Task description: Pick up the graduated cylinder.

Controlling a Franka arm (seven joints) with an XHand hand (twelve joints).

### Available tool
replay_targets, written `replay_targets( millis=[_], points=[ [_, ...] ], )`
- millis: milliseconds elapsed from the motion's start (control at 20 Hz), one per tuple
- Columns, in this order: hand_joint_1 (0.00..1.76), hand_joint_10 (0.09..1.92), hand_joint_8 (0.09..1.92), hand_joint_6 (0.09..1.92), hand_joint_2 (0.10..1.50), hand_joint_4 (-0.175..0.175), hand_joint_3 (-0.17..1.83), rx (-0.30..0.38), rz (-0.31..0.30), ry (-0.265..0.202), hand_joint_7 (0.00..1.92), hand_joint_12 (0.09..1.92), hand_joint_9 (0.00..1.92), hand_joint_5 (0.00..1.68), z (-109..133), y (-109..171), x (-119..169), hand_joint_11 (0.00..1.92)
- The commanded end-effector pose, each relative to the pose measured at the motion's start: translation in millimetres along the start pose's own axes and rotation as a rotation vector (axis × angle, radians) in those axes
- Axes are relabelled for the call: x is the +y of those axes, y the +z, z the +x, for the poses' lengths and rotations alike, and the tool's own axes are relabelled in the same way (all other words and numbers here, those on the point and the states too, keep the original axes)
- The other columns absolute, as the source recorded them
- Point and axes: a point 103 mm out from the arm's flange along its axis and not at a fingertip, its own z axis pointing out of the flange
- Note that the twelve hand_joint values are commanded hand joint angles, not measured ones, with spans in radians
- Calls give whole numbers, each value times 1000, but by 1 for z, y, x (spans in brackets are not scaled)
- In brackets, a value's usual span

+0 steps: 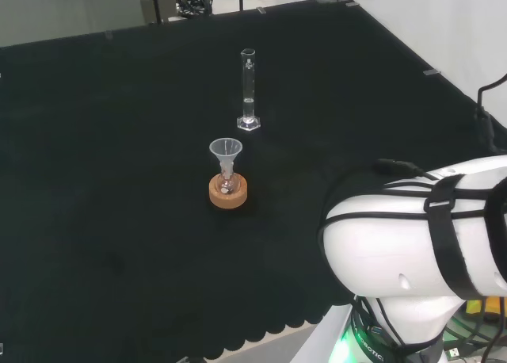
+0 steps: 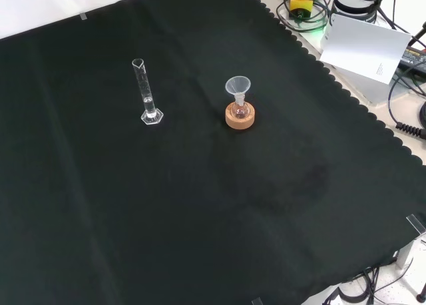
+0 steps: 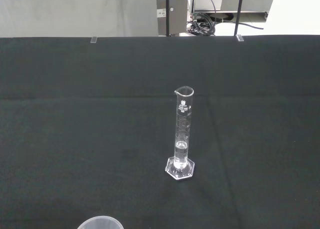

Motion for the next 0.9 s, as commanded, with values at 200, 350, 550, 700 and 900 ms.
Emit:
replay_targets(
  millis=[200, 350, 550, 700, 900],
  points=[
    [84, 87, 512, 87, 1386, -15, -8, -8, -8, 1, 3, 1357, 468, 210, -1, 2, 3, 100],
    [71, 87, 509, 87, 1393, -15, -5, -4, -7, 5, 1, 1358, 465, 209, -1, 3, 6, 97],
    [71, 87, 509, 87, 1393, -15, -5, 2, 6, 24, 1, 1359, 466, 213, -4, 12, 15, 97],
    [76, 87, 509, 87, 1393, -16, -5, 17, 16, 44, 2, 1360, 466, 216, -10, 23, 28, 98],
    [83, 87, 511, 87, 1391, -18, -6, 29, 3, 65, 7, 1360, 469, 221, -17, 41, 45, 98]
  ],
)
